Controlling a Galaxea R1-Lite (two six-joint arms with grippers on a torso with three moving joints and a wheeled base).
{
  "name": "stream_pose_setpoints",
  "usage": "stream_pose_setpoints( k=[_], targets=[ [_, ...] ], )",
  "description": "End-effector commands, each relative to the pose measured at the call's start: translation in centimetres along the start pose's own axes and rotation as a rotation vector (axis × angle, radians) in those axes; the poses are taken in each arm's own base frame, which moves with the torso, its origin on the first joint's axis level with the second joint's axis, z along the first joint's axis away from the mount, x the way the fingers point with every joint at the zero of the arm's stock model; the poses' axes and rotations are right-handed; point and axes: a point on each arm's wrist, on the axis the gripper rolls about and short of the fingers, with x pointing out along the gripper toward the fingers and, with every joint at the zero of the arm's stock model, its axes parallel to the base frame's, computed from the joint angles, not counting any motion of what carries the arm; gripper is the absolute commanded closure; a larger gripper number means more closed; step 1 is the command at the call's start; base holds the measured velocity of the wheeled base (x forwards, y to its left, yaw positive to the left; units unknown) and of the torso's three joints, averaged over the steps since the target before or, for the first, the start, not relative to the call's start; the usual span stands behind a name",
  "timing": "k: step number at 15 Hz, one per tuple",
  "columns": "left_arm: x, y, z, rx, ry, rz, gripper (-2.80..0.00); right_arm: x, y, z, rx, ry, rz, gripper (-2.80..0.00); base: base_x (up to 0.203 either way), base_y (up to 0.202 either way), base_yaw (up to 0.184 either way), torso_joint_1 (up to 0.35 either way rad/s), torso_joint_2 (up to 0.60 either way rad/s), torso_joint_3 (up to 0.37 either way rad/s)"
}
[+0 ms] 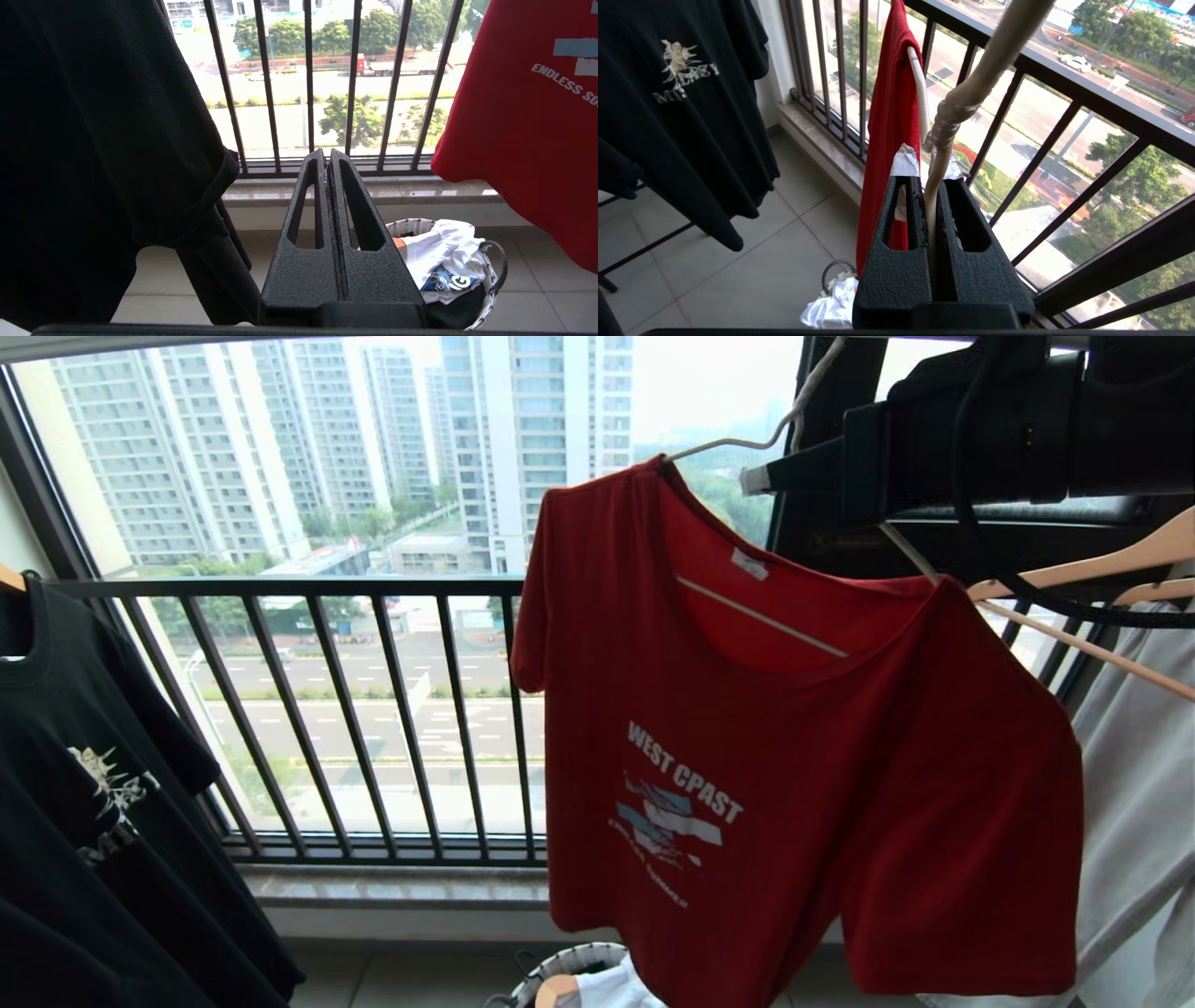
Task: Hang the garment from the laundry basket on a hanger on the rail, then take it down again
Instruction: Take the clothes off the clothes rack
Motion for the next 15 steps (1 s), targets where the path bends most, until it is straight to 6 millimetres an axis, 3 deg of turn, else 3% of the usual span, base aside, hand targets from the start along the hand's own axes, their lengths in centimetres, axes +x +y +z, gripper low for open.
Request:
stream_pose_setpoints(
  k=[1, 7, 12, 13, 15],
  targets=[
    [0.0, 0.0, 0.0, 0.0, 0.0, 0.0, 0.0, -1.2, 0.3, 0.4, -0.006, -0.016, -0.001, 0.0, 0.0, 0.0, 0.0, 0.0, 0.0, 0.0],
    [0.0, 0.0, 0.0, 0.0, 0.0, 0.0, 0.0, -3.9, 1.4, 0.6, -0.011, -0.034, 0.012, 0.0, 0.0, 0.0, 0.0, 0.0, 0.0, 0.0],
    [0.0, 0.0, 0.0, -0.004, 0.0, 0.002, 0.0, -4.7, 3.2, -1.7, 0.009, 0.036, 0.078, 0.0, 0.0, 0.0, 0.0, 0.0, 0.0, 0.0],
    [0.0, 0.0, 0.2, -0.002, -0.013, 0.002, 0.0, -4.6, 3.3, -2.1, 0.015, 0.052, 0.081, 0.0, 0.0, 0.0, 0.0, 0.0, 0.0, 0.0],
    [-0.7, 0.0, 2.5, -0.006, -0.104, -0.003, 0.0, -4.3, 3.4, -2.8, 0.074, 0.08, 0.084, 0.0, 0.0, 0.0, 0.0, 0.0, 0.0, 0.0]
  ],
)
